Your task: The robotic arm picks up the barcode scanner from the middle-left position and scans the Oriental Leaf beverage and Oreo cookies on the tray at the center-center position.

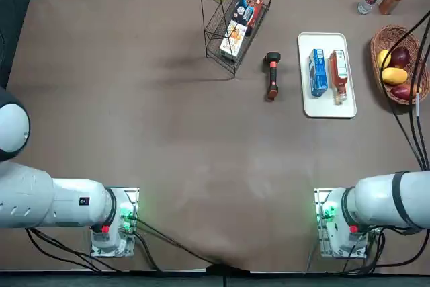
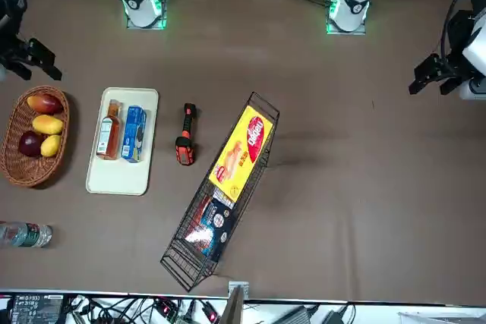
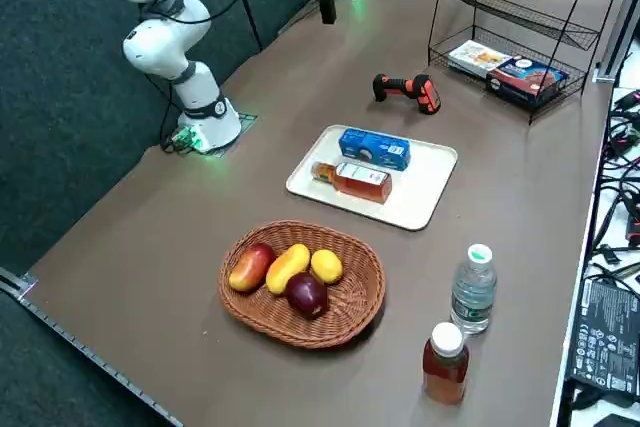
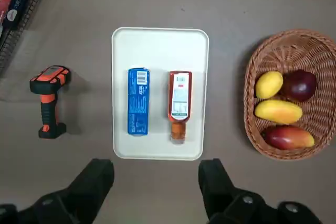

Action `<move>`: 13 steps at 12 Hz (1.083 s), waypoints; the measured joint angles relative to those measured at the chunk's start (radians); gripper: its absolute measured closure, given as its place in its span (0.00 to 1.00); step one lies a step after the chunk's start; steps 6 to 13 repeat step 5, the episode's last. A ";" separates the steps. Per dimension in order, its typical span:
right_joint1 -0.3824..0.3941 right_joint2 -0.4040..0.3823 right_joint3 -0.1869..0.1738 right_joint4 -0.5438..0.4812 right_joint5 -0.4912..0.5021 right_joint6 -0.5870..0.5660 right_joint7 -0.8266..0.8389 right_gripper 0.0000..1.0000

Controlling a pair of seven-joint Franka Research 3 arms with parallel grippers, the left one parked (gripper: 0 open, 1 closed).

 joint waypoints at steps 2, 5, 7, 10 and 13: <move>-0.007 -0.017 -0.003 -0.012 0.000 -0.011 0.000 0.00; -0.010 -0.026 -0.021 -0.026 0.001 -0.011 0.000 0.00; -0.010 -0.026 -0.021 -0.026 0.001 -0.011 0.000 0.00; -0.010 -0.026 -0.021 -0.026 0.001 -0.011 0.000 0.00; -0.010 -0.026 -0.021 -0.026 0.001 -0.011 0.000 0.00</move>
